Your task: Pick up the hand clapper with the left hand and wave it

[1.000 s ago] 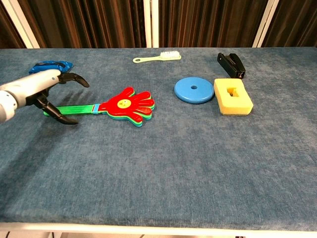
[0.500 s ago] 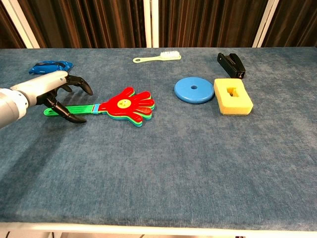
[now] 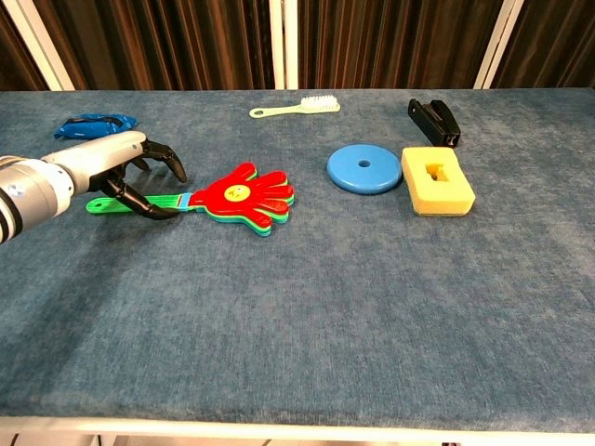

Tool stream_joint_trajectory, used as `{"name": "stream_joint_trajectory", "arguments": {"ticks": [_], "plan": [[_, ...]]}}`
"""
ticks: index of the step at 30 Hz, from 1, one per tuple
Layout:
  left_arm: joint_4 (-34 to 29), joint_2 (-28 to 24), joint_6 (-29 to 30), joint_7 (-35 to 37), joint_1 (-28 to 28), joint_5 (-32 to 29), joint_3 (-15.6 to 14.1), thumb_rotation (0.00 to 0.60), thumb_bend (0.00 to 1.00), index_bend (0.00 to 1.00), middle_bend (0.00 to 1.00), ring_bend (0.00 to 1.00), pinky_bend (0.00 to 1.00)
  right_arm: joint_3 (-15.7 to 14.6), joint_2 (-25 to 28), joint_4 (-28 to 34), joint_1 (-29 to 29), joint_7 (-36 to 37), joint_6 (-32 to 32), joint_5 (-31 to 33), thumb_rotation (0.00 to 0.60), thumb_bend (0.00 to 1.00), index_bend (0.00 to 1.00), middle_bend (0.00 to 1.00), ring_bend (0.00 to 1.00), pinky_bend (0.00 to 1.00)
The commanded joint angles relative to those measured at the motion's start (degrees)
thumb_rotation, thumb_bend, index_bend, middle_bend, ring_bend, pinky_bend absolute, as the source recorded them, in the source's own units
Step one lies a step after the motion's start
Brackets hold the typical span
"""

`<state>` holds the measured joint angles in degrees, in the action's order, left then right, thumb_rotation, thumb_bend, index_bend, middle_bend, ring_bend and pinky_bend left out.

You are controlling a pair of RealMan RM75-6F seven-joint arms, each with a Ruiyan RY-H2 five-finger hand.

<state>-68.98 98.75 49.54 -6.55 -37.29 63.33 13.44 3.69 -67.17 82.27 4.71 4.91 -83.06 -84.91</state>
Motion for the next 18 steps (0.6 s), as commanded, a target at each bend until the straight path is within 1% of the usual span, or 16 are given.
{"name": "stream_joint_trajectory", "arguments": {"ticks": [1, 15, 18], "plan": [[-0.5, -0.3, -0.5, -1.9, -0.4, -1.8, -0.3, 0.492, 0.21, 0.37, 0.23, 0.10, 0.15, 0.0, -0.1, -0.2, -0.1, 0.3, -0.1, 0.0, 0.600, 0.31, 0.00, 0.00, 0.00, 0.00], [-1.6, -0.2, -0.7, -4.5, -1.4, -4.6, -0.7, 0.484, 0.23, 0.42, 0.23, 0.10, 0.14, 0.0, -0.2, -0.6, -0.2, 0.6, -0.1, 0.2, 0.600, 0.31, 0.00, 0.00, 0.00, 0.00], [-1.4, 0.0, -1.0, -4.6, -1.7, -4.8, -0.9, 0.524, 0.23, 0.43, 0.23, 0.10, 0.14, 0.0, -0.2, -0.6, -0.2, 0.5, -0.1, 0.2, 0.600, 0.31, 0.00, 0.00, 0.00, 0.00]]}}
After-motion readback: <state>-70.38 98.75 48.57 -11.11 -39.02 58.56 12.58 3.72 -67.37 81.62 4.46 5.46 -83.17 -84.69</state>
